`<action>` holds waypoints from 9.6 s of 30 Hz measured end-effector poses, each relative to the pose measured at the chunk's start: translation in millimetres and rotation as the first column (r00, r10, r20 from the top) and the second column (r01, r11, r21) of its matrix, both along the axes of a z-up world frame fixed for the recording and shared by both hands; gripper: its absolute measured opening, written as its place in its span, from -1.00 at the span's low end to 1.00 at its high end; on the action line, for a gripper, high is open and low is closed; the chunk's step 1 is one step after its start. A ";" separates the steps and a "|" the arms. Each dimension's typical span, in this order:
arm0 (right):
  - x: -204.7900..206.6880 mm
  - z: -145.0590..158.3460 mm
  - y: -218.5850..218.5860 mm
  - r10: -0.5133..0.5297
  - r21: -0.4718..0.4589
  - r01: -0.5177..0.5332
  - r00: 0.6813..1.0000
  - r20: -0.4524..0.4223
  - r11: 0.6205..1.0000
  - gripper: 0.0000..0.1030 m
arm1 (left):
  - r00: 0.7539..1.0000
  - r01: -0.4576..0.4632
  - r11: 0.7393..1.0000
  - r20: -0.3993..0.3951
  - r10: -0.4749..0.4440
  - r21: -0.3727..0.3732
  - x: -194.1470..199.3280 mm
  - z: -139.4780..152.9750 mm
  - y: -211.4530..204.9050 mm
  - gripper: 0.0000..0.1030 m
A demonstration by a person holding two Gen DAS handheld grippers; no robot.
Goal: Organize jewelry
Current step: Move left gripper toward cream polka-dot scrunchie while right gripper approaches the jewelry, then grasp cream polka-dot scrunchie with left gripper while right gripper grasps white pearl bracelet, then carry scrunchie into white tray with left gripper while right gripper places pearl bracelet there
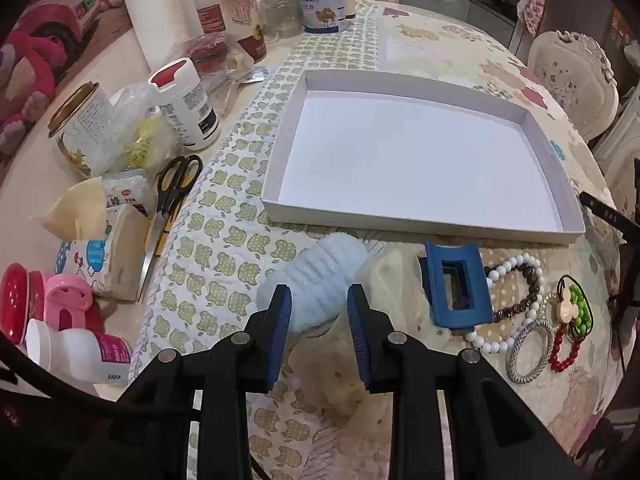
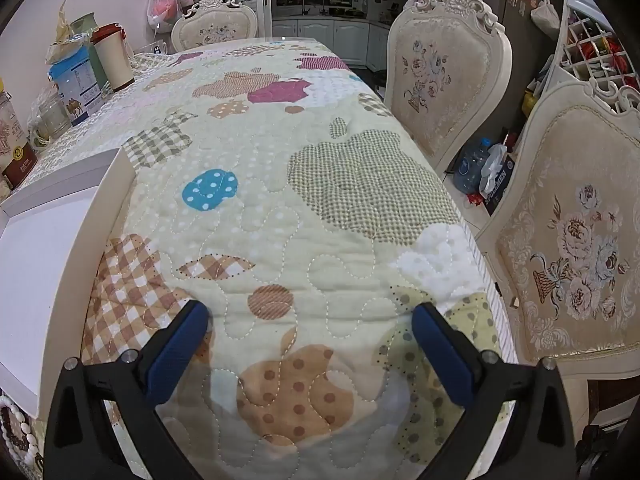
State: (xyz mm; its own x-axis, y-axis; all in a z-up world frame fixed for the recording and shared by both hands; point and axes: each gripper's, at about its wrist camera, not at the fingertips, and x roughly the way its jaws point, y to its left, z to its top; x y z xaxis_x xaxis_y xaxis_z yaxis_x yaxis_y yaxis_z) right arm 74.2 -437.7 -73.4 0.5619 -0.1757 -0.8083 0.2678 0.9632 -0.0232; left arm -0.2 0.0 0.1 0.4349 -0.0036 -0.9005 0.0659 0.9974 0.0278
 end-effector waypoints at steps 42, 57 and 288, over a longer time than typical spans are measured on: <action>-158.2 110.6 160.0 0.252 0.025 -0.258 0.958 0.137 0.966 0.98 | 0.997 -0.006 0.999 0.076 0.003 0.038 -112.4 23.1 -8.7 -0.63; -181.5 120.9 164.0 0.263 0.027 -0.270 0.953 0.151 0.963 0.98 | 0.990 0.019 0.998 0.141 -0.010 -0.060 -129.2 41.2 -9.6 -0.57; 33.8 29.2 154.7 0.418 0.203 -0.389 0.900 -0.121 0.898 -0.37 | 0.997 -0.075 0.984 -0.042 0.069 -0.163 113.3 -19.3 -1.5 -0.62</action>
State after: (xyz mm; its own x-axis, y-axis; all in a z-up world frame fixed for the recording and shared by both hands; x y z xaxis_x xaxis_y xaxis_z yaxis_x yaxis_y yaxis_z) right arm 108.0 -283.0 -44.2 0.4177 0.1864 -0.8893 -0.1386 0.9804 0.1404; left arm 113.1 -1.5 -19.2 0.4071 -0.1227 -0.9051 -0.0085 0.9904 -0.1381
